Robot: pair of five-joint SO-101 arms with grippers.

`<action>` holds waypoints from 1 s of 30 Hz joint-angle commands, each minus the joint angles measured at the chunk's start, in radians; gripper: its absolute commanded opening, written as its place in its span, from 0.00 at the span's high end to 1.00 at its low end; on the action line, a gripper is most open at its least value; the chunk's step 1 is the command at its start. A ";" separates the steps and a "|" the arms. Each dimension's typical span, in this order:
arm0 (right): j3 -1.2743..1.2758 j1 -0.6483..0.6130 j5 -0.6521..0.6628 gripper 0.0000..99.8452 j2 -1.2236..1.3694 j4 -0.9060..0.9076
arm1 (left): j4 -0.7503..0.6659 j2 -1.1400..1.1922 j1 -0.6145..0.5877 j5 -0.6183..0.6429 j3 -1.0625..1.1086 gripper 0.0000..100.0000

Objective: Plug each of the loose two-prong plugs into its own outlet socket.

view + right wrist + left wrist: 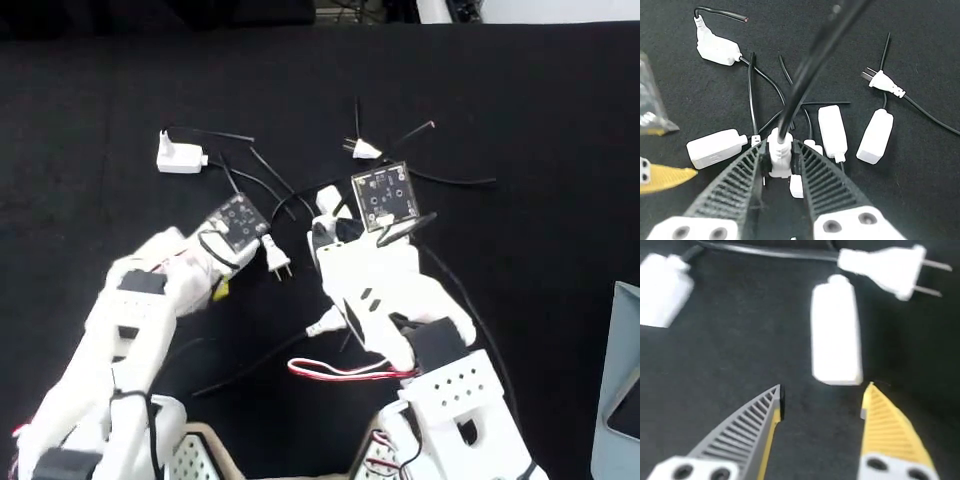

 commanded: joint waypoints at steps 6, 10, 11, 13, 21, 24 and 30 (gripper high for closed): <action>-0.007 0.008 0.000 0.99 -0.007 -0.018 | -0.012 -0.364 -0.044 0.121 -0.015 0.73; 0.007 0.008 0.011 0.99 -0.007 -0.023 | -0.020 -0.350 -0.036 0.183 -0.024 0.73; 0.007 0.008 0.023 0.99 -0.007 -0.023 | -0.021 -0.330 -0.035 0.192 -0.028 0.73; 0.007 0.008 0.029 0.99 -0.007 -0.023 | -0.021 -0.273 -0.036 0.209 -0.058 0.73; 0.007 0.008 0.028 0.99 -0.007 -0.023 | -0.012 0.137 -0.051 0.265 -0.292 0.73; 0.007 0.008 0.028 0.99 -0.007 -0.023 | -0.012 0.244 -0.050 0.270 -0.351 0.73; 0.007 0.008 0.028 0.99 -0.007 -0.023 | -0.011 0.302 0.012 0.269 -0.318 0.73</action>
